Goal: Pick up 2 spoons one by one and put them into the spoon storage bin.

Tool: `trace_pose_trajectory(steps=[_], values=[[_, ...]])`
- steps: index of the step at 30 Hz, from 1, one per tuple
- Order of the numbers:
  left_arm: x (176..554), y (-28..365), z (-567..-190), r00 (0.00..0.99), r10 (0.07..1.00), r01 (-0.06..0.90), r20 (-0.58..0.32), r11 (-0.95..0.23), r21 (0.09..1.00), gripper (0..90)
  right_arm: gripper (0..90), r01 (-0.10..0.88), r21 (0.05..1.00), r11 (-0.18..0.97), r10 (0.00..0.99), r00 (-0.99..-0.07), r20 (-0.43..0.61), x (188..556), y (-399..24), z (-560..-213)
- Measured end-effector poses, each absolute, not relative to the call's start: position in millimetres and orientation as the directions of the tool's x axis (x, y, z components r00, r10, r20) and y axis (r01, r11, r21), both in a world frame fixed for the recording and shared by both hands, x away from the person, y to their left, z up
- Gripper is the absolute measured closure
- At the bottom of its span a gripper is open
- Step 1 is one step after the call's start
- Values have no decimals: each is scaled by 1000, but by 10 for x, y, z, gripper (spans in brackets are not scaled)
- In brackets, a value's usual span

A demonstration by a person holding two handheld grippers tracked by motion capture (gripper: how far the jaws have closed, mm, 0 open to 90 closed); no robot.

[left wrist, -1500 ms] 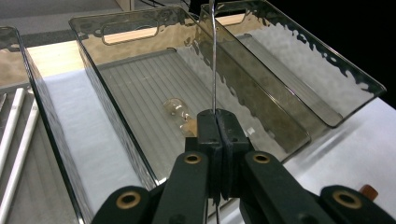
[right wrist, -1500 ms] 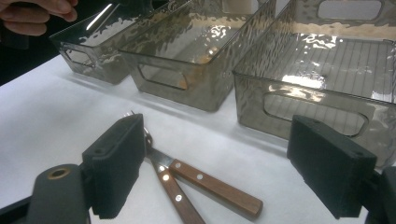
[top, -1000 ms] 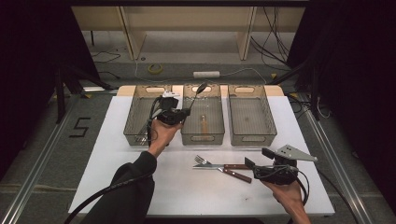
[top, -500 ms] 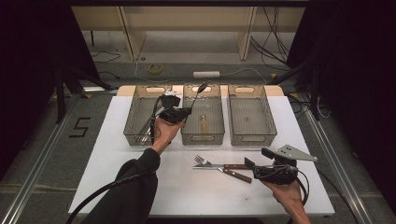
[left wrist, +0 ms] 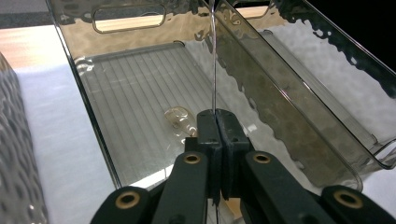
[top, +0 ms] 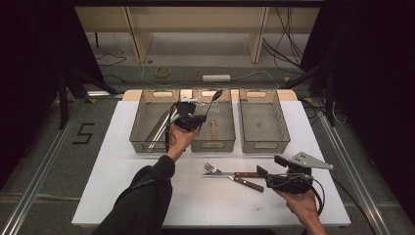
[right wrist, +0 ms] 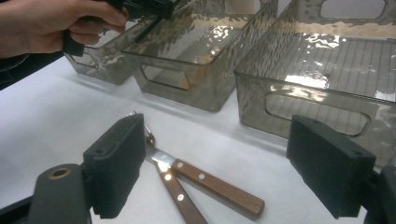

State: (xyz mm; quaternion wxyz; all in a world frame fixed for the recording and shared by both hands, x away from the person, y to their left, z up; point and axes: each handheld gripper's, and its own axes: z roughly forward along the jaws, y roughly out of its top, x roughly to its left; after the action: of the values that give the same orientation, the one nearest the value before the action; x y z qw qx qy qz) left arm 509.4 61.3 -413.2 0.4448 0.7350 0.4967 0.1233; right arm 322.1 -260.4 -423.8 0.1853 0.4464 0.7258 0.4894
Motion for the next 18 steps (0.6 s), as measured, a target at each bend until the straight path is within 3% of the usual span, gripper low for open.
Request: trace_pose_trajectory(steps=[10, 12, 15, 18], values=[[5122, 619, -4189, 464, 841, 642, -278, -103, 760, 871, 213, 473, 871, 133, 826, -538, 166, 3227, -2586, -4247], [5125, 621, -4172, 469, 833, 644, -294, -94, 760, 781, 213, 473, 871, 131, 826, -538, 168, 3225, -2587, -4245], [5090, 638, -4113, 484, 821, 634, -303, -90, 768, 757, 213, 472, 872, 129, 826, -538, 169, 3224, -2591, -4246], [5036, 673, -4038, 508, 803, 628, -313, -97, 772, 630, 213, 472, 872, 132, 823, -542, 169, 3222, -2593, -4246]])
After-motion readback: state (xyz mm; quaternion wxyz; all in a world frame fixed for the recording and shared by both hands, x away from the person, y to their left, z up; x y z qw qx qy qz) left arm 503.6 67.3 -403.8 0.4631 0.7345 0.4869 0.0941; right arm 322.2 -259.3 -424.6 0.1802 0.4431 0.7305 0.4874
